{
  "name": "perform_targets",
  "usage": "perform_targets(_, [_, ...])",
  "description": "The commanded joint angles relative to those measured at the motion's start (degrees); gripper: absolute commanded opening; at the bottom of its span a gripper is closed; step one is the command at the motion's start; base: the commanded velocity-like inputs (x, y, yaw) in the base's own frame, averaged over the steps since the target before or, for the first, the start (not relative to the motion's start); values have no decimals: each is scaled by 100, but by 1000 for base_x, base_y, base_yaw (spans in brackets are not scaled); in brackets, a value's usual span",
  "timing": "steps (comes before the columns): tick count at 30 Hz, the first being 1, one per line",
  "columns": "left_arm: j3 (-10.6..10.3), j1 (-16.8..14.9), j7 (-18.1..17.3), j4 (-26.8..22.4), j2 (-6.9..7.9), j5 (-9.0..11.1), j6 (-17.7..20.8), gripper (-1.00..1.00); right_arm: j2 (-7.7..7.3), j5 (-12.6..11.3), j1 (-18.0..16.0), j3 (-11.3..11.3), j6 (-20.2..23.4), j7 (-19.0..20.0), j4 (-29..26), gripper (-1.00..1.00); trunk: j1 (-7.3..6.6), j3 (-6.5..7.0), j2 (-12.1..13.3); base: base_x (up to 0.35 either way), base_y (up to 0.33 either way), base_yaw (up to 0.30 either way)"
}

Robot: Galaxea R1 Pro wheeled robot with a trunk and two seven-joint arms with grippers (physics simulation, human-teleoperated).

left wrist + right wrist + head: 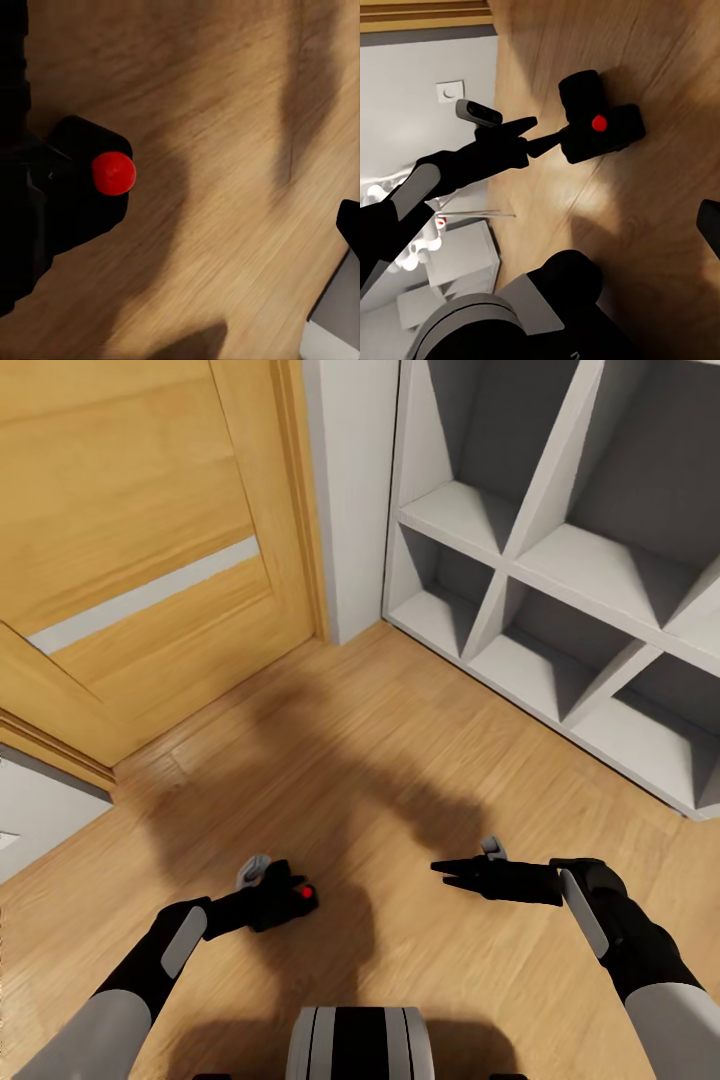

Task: Attach the digital camera to the camera tripod in the bedroom.

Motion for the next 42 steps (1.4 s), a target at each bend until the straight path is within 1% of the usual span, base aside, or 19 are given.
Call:
perform_targets(1, [13,-2,-8,0,-2,20,39,100,0,14,-2,-5,20,24,-2,100,-1,-3,-1,0,158,0])
perform_targets(6, [13,-2,-8,-49,-3,22,39,100,0,2,-2,-5,20,34,-10,100,-1,-3,-1,0,258,0])
perform_targets(13, [13,-2,-8,-90,-3,22,41,100,-21,23,-2,-5,-266,39,-3,100,-1,-3,-1,0,282,0])
perform_targets(25, [8,-2,-15,-69,-3,24,36,100,-35,31,-2,22,-327,-78,42,100,-1,-3,-1,-5,18,-195])
perform_targets(32, [4,-2,-17,-51,11,19,36,100,-28,31,-2,29,-328,-182,30,100,-1,-3,-1,-142,115,-30])
perform_targets(42, [4,-2,8,-14,23,0,21,100,5,21,-1,-6,-337,-329,0,100,-1,-3,-1,-23,18,-3])
